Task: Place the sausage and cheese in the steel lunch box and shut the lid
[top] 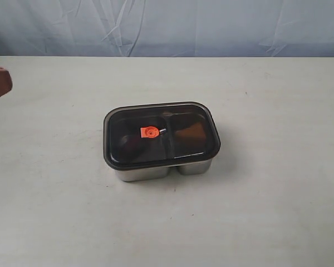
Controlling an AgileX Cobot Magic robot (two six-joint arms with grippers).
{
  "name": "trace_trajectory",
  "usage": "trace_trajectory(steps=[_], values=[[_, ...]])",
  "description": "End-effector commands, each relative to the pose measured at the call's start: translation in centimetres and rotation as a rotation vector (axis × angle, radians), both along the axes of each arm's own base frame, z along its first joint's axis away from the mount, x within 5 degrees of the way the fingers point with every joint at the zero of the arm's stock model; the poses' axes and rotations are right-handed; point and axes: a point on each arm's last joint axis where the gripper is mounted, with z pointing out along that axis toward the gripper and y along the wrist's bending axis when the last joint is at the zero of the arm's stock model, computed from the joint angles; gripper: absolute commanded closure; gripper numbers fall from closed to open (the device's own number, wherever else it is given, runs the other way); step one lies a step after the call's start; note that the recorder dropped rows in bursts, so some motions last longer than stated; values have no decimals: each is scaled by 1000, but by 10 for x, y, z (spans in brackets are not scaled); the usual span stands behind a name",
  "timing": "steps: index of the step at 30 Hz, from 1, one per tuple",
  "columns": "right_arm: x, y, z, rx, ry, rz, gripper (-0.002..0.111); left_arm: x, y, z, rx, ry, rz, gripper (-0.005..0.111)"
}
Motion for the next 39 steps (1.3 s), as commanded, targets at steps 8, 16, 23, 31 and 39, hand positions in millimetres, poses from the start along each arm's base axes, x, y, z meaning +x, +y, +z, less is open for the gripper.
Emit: trace_trajectory(steps=[8, 16, 23, 31, 39], values=[[0, 0, 0, -2, -18, -4, 109, -40, 48, -68, 52, -127, 309, 107], [0, 0, 0, 1, -19, -4, 109, -54, 62, -99, 4, -137, 534, 107], [0, 0, 0, 1, -16, -4, 109, -51, 65, -126, -23, -19, 592, 107], [0, 0, 0, 1, -16, -4, 109, -47, 65, -153, -59, 50, 614, 107], [0, 0, 0, 1, -16, -4, 109, -44, 68, -137, -68, -136, 620, 107]])
